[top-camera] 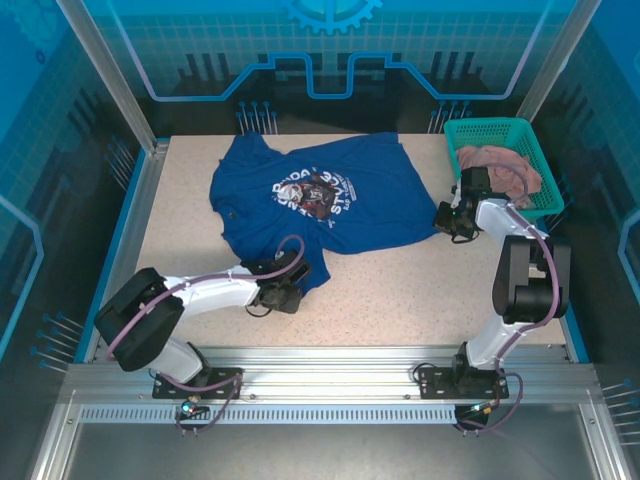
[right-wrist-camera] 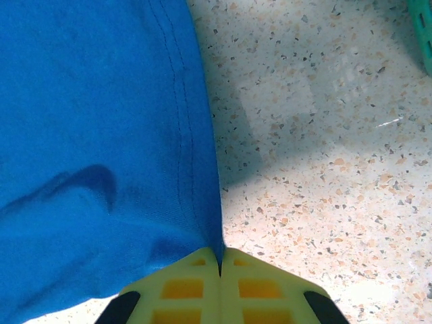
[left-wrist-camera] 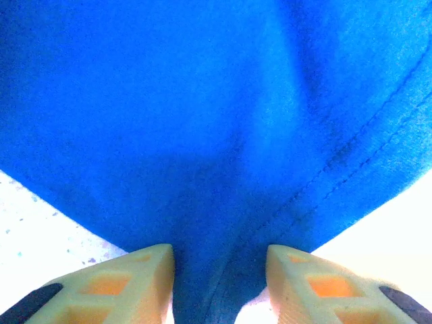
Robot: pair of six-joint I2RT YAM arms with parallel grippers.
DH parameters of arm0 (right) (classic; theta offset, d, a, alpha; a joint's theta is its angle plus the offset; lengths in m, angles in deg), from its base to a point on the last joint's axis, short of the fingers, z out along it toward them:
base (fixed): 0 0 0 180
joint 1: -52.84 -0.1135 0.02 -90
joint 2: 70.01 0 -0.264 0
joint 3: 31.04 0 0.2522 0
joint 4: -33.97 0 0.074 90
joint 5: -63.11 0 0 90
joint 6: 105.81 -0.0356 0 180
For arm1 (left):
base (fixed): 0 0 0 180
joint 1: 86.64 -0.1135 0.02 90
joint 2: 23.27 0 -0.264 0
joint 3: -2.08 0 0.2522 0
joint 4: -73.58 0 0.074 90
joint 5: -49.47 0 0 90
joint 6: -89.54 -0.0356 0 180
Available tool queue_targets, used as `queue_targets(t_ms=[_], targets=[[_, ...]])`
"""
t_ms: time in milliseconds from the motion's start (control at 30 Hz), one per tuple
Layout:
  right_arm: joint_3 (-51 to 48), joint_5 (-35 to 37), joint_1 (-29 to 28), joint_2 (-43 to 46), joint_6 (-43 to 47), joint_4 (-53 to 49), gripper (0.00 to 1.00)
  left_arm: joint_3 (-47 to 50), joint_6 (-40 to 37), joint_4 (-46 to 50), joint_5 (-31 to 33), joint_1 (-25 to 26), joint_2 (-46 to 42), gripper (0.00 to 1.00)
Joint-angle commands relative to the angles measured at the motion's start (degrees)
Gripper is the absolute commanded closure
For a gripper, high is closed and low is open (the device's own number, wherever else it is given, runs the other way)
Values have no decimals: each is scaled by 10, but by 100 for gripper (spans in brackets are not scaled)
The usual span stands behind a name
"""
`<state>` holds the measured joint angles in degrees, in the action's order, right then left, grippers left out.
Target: Fold the inside-out t-shirt
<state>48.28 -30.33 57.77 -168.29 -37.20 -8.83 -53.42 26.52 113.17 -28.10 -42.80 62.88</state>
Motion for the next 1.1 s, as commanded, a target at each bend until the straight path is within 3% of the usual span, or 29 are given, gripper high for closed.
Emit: queue_targets(t_ms=[0, 233, 400, 600, 767, 933, 1067], targets=[[-5, -3, 5, 10, 7, -2, 97, 23, 1, 37, -8, 11, 0, 66], [-10, -10, 5, 22, 5, 4, 98, 21, 3, 33, 27, 12, -34, 84], [-18, -51, 4, 71, -4, 30, 98, -14, -14, 34, 78, -8, -112, 100], [-13, -54, -3, 217, -15, 48, 99, -75, -81, -13, 193, -40, -302, 100], [69, -22, -8, 321, -9, 10, 99, -164, -208, -109, 279, -41, -401, 100], [176, 15, -12, 389, 4, -45, 98, -297, -293, -145, 291, -42, -421, 100], [254, 29, -13, 434, 16, -88, 97, -391, -327, -150, 259, -41, -430, 100]])
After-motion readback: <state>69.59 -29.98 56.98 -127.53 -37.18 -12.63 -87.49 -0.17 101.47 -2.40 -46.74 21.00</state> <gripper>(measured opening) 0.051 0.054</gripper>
